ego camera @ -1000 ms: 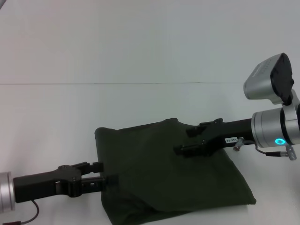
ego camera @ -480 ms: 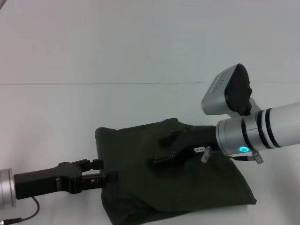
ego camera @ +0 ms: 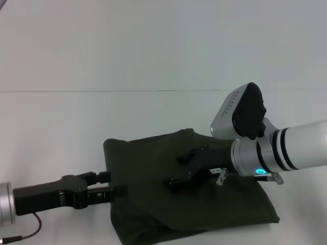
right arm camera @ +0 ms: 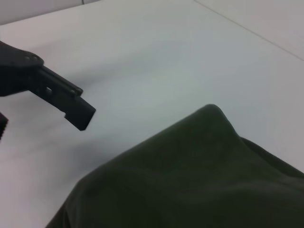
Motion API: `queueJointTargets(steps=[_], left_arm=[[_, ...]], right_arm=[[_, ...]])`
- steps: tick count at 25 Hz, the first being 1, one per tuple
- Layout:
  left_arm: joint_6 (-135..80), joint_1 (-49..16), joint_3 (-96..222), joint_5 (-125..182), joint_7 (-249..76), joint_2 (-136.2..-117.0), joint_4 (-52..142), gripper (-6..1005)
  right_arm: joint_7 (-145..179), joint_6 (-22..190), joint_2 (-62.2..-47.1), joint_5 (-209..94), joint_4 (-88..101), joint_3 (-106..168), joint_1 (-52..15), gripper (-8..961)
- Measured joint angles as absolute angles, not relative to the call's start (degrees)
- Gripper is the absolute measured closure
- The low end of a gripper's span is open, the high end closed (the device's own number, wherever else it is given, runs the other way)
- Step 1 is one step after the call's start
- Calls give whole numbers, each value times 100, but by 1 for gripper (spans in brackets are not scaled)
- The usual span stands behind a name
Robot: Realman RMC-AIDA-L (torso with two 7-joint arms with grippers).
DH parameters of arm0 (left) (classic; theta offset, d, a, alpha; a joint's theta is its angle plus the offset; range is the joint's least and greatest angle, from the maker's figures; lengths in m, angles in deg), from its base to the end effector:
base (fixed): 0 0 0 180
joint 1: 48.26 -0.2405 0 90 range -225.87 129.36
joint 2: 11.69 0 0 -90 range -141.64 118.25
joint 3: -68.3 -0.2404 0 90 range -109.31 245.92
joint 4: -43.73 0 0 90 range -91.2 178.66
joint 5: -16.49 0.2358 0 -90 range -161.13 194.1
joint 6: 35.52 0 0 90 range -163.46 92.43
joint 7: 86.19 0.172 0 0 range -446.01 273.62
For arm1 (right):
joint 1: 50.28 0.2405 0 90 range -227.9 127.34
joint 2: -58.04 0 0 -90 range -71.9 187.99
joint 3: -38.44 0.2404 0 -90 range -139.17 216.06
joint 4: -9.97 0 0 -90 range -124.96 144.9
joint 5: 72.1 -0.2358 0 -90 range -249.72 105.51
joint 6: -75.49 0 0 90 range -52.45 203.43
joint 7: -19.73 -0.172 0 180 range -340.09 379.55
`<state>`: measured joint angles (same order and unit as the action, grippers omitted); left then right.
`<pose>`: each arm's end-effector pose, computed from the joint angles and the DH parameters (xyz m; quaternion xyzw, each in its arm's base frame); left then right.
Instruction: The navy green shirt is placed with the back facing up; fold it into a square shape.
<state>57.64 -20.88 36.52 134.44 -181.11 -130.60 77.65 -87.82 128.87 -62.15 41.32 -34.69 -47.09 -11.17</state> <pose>-0.2815 0.3263 -0.0139 -0.8679 -0.3975 -0.2855 0.0847 0.1740 0.4097 -0.1166 -0.9693 0.1855 0.0318 0.1584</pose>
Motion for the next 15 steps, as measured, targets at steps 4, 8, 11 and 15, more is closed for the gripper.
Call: queueJointTargets(steps=[4,8,11,15], left_arm=[[5747,-2075,3650,13444,-18112,-13060,7765,101],[5711,-2066,3649,13448,-18112,-13060,7765,103],[5708,-2066,3648,13451,-18112,-13060,7765,106],[5705,-2065,3648,13450,-18152,-13060,7765,108]], right_arm=[[-8810,12855,-6189,4149,-3453,-4699,-1194,177],[-8817,12822,-6180,4151,-3441,-4547,-1261,177],[-8816,12922,-6183,4128,-3464,-4198,-1299,177],[-8680,13278,-6190,3899,-3514,-3588,-1394,177]])
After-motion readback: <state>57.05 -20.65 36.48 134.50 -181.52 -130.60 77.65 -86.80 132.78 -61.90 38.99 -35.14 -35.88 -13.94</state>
